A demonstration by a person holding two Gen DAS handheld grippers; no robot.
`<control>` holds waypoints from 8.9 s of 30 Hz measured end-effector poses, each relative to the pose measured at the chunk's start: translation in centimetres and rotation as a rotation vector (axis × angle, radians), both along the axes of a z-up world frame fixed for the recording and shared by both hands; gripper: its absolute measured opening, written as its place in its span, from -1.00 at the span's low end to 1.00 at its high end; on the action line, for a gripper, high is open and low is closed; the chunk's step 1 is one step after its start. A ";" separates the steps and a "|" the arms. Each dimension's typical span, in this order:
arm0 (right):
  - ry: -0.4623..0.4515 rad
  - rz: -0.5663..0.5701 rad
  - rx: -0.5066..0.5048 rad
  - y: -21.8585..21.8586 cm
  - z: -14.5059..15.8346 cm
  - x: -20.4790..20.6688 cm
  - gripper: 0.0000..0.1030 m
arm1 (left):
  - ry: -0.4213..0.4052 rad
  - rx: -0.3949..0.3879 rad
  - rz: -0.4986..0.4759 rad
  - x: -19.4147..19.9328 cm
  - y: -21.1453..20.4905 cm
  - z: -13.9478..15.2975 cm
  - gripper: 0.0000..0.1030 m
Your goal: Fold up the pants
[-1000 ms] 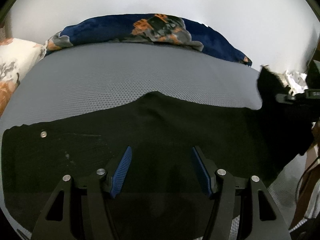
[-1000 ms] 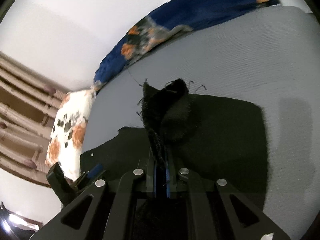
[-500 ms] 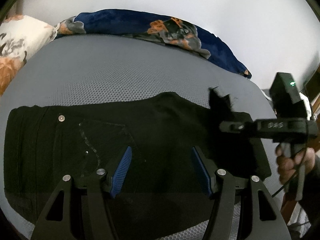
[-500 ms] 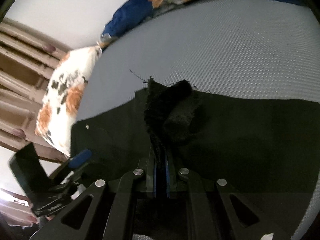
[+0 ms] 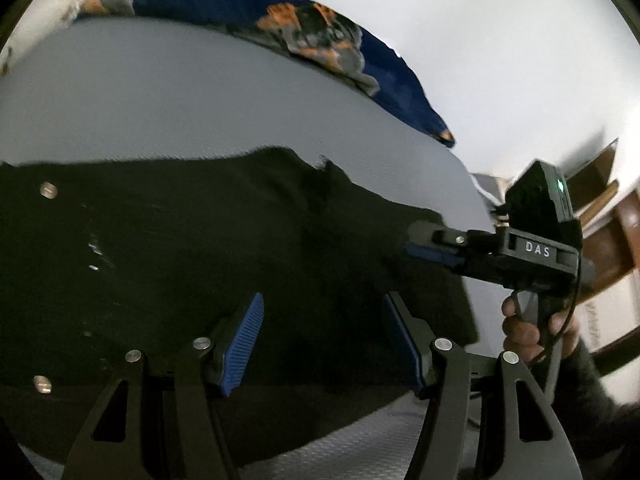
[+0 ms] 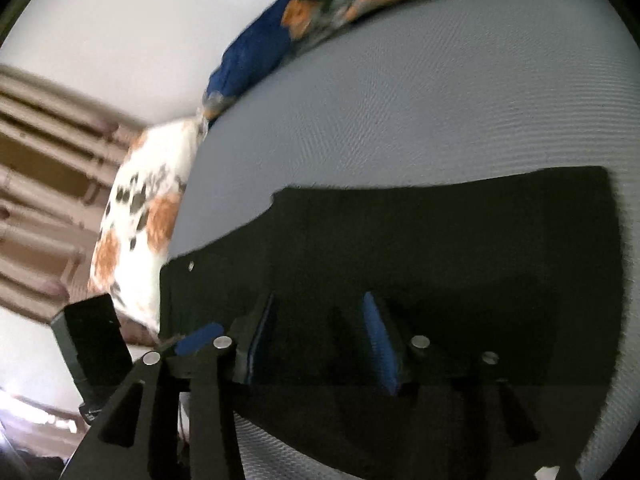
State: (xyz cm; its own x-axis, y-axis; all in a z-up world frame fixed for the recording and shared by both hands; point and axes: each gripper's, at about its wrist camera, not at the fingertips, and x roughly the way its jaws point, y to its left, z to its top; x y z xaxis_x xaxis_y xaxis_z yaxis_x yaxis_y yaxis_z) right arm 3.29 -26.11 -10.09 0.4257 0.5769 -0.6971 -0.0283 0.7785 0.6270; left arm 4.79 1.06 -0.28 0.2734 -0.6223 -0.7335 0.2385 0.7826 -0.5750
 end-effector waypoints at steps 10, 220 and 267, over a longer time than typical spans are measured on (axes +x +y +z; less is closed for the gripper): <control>-0.056 -0.198 -0.074 -5.1 0.7 -4.2 -0.10 | 0.143 -0.080 -0.077 1.6 -3.4 -2.2 0.21; -0.161 -0.466 -0.198 -8.6 3.4 -10.9 0.16 | 0.070 0.139 0.003 3.6 -10.5 -1.4 -0.37; -0.001 -0.053 0.191 -6.7 -3.8 2.8 -0.61 | 0.077 0.257 0.196 0.9 1.8 -3.9 0.35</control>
State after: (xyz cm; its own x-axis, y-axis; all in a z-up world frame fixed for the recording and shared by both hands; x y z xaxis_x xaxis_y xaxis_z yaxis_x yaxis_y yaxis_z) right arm 6.10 -32.81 -13.88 0.4593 0.6757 -0.5766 0.0086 0.6457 0.7635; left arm 5.69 2.87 -4.22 0.3073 -0.3554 -0.8828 0.0329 0.9311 -0.3634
